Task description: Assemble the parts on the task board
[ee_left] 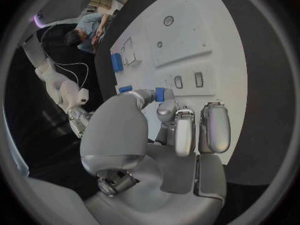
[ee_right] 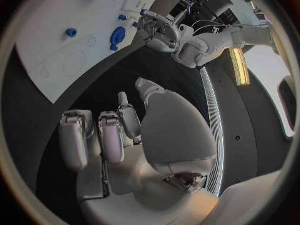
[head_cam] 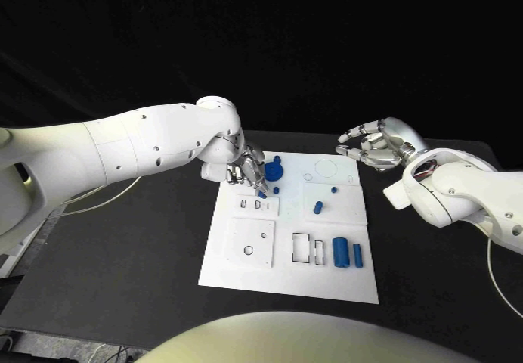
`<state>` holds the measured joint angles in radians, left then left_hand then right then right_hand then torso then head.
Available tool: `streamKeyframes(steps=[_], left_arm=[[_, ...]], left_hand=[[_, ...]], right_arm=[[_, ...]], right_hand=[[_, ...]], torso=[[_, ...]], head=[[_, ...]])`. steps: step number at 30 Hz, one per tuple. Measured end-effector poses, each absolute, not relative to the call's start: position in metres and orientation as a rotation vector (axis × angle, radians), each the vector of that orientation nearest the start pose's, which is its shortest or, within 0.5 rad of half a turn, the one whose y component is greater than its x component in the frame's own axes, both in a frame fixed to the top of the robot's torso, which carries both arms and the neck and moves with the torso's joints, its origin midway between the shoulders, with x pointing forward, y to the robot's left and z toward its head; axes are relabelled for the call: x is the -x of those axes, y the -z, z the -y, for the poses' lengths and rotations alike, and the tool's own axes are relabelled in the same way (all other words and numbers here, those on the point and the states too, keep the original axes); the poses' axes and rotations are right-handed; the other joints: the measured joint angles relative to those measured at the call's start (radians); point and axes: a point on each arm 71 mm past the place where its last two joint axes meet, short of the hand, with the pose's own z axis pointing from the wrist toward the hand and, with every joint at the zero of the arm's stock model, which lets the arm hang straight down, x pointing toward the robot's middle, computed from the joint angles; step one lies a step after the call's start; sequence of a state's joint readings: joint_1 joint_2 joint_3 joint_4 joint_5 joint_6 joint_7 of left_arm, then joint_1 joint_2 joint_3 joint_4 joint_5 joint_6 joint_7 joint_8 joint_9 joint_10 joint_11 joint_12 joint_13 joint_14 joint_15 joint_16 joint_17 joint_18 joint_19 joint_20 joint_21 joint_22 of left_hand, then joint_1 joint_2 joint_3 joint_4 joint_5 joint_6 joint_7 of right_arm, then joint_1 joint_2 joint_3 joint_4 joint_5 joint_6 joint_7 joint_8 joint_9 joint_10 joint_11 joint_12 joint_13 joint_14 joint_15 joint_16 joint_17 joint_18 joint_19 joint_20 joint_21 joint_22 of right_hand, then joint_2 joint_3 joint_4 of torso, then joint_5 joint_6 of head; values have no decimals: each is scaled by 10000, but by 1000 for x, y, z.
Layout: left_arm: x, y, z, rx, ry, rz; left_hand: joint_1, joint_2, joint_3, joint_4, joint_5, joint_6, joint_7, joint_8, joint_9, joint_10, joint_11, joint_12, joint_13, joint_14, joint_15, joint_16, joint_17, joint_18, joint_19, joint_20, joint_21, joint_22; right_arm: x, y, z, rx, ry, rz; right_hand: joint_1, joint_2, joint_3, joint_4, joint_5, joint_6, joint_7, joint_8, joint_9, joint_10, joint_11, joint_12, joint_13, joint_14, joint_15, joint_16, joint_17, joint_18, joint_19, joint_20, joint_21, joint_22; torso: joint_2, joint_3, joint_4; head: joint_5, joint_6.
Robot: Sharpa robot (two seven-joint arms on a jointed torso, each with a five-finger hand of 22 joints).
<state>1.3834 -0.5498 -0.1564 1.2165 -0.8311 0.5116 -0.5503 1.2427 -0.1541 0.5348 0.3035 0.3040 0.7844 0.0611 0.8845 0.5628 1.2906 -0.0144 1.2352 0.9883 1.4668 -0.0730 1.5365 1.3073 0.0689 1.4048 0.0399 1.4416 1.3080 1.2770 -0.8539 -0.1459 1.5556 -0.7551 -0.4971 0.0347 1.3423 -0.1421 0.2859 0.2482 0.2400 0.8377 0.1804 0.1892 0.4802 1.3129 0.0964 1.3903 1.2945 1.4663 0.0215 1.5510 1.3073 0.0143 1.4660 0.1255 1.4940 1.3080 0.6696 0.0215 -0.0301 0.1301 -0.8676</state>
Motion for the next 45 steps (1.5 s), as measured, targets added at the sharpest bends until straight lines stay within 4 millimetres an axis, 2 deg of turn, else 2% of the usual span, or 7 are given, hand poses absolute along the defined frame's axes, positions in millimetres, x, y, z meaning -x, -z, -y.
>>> streamKeyframes(steps=[2, 7, 14, 22, 45], left_arm=[[-523, 204, -152, 59, 3998, -26592], [-521, 207, -151, -107, 3895, -26763], [-520, 210, -152, -203, 3792, -26882], [-520, 212, -153, -231, 3663, -26927], [-516, 220, -159, -491, 3209, -26987]], left_hand=[[-128, -10, 669, -707, -270, -35, 36, -110, -11, 0, 0, 0, 0, 0, 0, 0, 0, 0, 16, 16, 38, 0], [-136, -7, 666, -710, -456, -49, 51, -130, -89, 36, 36, 53, 58, -1, 0, 0, 0, 0, 16, 16, 39, -1], [-306, 180, 586, -791, -1128, 26, 120, -284, -233, 35, 36, 118, 152, 0, 0, 0, 0, 1, 15, 15, 39, -2], [-263, 223, 586, -791, -1183, 27, 120, -312, -261, 90, 91, 223, 268, 0, 0, 0, 0, 1, 15, 15, 39, -2], [-303, 262, 559, -818, -1239, 63, 89, -379, -280, 125, 55, 264, 321, 0, 0, 0, 0, 0, 50, 51, 39, -4]], right_arm=[[-484, 180, 208, -4788, -9702, -16468], [-484, 181, 208, -4785, -9707, -16469], [-484, 181, 208, -4784, -9708, -16469], [-484, 181, 208, -4786, -9709, -16471], [-483, 180, 209, -4778, -9695, -16469]], right_hand=[[0, 0, 0, 0, 0, 0, 0, 0, 0, 0, 0, 0, 0, 0, 0, 0, 0, 0, 0, 0, 0, 0], [0, 0, 0, 0, 0, 0, 0, 0, 0, 0, 0, 0, -16, 0, 0, 0, 0, -1, 0, 0, 0, -1], [0, 0, 0, 0, 0, 0, 0, 0, 0, 0, 0, -40, -33, 0, 0, 0, 0, 0, 0, 0, -61, -2], [0, 0, 0, 0, 0, 0, 0, 0, 0, 0, 0, -40, -33, 0, 0, 0, -1, 0, 0, 0, -61, -3], [0, 0, 0, 0, 0, 0, 0, 0, 1, 0, 0, -40, -32, 0, 0, 0, 6, 0, 0, 0, -61, -6]], torso=[[0, 0, 0], [4, -12, 0], [7, -12, -1], [11, -14, 0], [9, -16, 0]], head=[[6, -3], [10, -4], [28, 0], [21, 3], [40, 4]])
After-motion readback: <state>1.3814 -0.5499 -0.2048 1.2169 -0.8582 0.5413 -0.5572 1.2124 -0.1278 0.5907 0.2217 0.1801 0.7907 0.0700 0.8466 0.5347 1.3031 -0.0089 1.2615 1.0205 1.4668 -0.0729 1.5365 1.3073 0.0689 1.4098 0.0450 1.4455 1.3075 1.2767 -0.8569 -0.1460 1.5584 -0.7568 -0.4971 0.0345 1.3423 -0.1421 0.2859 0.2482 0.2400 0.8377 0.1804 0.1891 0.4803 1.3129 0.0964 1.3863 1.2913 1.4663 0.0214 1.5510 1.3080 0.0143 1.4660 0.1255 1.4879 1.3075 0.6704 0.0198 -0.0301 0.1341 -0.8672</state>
